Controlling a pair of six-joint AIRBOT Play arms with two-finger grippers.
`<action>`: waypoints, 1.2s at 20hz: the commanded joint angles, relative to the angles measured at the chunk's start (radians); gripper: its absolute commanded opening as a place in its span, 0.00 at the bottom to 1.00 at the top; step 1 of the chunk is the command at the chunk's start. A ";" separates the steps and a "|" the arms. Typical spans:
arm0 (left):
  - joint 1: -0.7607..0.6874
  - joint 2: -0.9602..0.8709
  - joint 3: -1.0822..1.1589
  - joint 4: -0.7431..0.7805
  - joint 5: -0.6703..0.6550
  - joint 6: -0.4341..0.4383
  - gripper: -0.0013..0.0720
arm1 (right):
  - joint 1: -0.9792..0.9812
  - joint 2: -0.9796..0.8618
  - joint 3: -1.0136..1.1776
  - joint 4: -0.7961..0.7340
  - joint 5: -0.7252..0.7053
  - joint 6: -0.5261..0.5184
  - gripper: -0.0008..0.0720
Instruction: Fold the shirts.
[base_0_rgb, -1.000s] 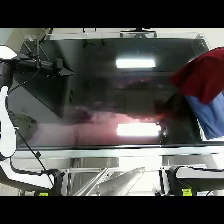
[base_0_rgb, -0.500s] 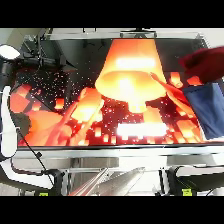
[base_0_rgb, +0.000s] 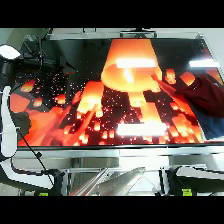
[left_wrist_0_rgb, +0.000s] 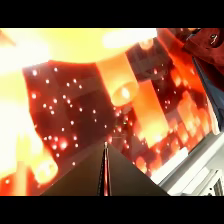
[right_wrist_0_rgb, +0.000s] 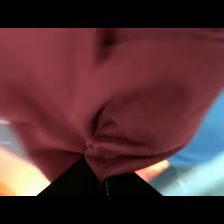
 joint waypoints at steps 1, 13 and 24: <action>0.000 -0.001 0.000 0.001 -0.027 0.001 0.03 | -0.002 0.023 -0.132 -0.190 0.039 0.081 0.04; 0.000 -0.020 -0.001 0.000 -0.025 0.000 0.03 | -0.002 0.023 -0.161 -0.297 -0.022 0.081 0.05; -0.001 -0.037 0.230 -0.001 -0.092 -0.002 0.02 | 0.024 0.023 0.038 -0.242 0.227 0.050 0.98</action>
